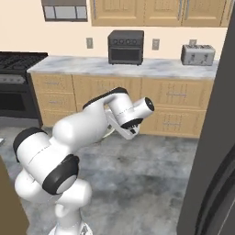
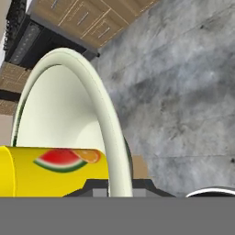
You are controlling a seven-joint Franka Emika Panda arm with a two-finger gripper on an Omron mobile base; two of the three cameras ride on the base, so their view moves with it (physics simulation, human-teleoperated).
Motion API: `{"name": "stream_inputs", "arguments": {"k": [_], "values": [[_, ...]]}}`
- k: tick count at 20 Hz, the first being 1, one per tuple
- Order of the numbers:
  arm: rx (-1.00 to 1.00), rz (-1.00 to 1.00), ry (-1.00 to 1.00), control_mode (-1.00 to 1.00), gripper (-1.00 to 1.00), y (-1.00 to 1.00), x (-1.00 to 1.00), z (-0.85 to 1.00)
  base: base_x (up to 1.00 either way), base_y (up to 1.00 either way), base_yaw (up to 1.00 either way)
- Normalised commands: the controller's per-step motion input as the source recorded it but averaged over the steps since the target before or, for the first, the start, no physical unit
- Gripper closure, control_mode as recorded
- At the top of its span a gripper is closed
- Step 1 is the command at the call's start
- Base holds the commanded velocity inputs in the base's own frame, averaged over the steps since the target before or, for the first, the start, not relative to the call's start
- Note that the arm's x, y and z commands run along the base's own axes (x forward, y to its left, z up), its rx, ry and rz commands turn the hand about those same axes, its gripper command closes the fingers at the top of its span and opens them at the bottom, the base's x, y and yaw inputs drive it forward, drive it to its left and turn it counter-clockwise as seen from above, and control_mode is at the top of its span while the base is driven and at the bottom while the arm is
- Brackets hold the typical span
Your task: Place the cup inside the bowl on the dining table and move the bowl to any counter.
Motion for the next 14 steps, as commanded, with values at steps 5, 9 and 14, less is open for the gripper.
{"name": "stream_inputs", "arguments": {"k": [5, 9, 14], "values": [[0.00, 0.00, 0.00, 1.00, 1.00, 0.00, 0.00, 0.00, 0.87, -0.09, 0.00], [0.00, 0.00, 0.00, 1.00, 1.00, 0.00, 0.00, 0.00, 0.99, -0.08, 0.00], [0.00, 0.00, 0.00, 1.00, 1.00, 0.00, 0.00, 0.00, 0.93, -0.07, 0.00]]}}
